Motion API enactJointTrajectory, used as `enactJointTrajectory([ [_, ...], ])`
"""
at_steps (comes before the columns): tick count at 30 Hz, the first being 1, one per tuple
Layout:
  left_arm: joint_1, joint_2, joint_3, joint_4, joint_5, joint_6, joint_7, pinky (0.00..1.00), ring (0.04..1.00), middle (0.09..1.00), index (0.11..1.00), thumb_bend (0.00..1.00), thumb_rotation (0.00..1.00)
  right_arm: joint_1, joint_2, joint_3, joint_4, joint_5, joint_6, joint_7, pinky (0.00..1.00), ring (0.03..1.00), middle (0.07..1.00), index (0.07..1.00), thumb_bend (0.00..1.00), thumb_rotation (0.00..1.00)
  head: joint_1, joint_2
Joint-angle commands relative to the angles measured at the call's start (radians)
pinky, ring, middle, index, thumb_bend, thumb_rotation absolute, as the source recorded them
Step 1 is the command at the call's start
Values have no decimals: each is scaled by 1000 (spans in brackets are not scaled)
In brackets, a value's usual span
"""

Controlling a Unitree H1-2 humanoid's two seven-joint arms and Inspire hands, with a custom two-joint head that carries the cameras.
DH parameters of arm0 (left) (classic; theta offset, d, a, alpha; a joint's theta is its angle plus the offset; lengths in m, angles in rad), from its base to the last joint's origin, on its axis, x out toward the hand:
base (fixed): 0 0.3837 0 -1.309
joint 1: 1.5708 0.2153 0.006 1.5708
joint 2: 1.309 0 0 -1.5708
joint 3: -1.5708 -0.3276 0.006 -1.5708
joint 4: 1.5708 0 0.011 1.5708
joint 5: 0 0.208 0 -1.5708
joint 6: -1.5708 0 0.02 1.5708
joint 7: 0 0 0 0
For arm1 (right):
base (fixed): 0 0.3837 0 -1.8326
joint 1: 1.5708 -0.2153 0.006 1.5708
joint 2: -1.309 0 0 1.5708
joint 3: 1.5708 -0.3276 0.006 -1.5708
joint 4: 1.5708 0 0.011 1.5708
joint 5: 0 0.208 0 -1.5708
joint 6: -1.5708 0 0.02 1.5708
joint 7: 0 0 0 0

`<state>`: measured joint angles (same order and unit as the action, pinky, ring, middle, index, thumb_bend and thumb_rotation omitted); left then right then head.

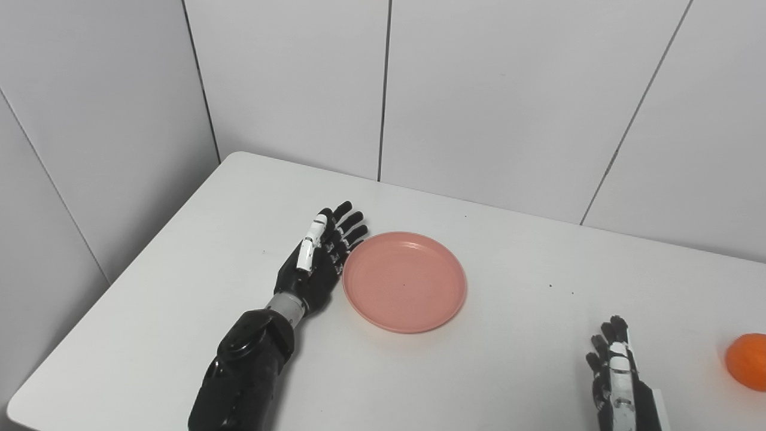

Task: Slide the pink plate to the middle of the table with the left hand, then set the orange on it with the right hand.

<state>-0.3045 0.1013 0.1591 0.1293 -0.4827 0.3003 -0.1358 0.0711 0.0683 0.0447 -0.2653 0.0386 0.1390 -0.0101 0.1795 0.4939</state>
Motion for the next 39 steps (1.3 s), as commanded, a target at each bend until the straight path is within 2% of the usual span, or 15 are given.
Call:
enactJointTrajectory([
  [1, 7, -15, -21, 13, 19, 42, 6, 937, 932, 941, 934, 349, 1000, -19, 7, 4, -17, -6, -50, 0, 986, 985, 1000, 1000, 193, 1000, -2, -1],
  [9, 16, -51, -54, 11, 41, 50, 18, 928, 921, 929, 916, 354, 1000, -18, 9, 10, -11, -8, -49, 0, 999, 984, 1000, 1000, 223, 1000, -20, 1],
  [18, 33, -71, -102, -8, 60, 44, -5, 913, 919, 927, 913, 362, 1000, -18, 18, 15, -4, -13, -67, -4, 994, 982, 1000, 1000, 222, 1000, -44, 10],
  [39, 106, -125, -186, -121, 94, 93, 6, 923, 920, 930, 922, 352, 1000, -15, 45, 32, -19, -58, -50, -24, 970, 966, 985, 987, 220, 1000, -101, 38],
])
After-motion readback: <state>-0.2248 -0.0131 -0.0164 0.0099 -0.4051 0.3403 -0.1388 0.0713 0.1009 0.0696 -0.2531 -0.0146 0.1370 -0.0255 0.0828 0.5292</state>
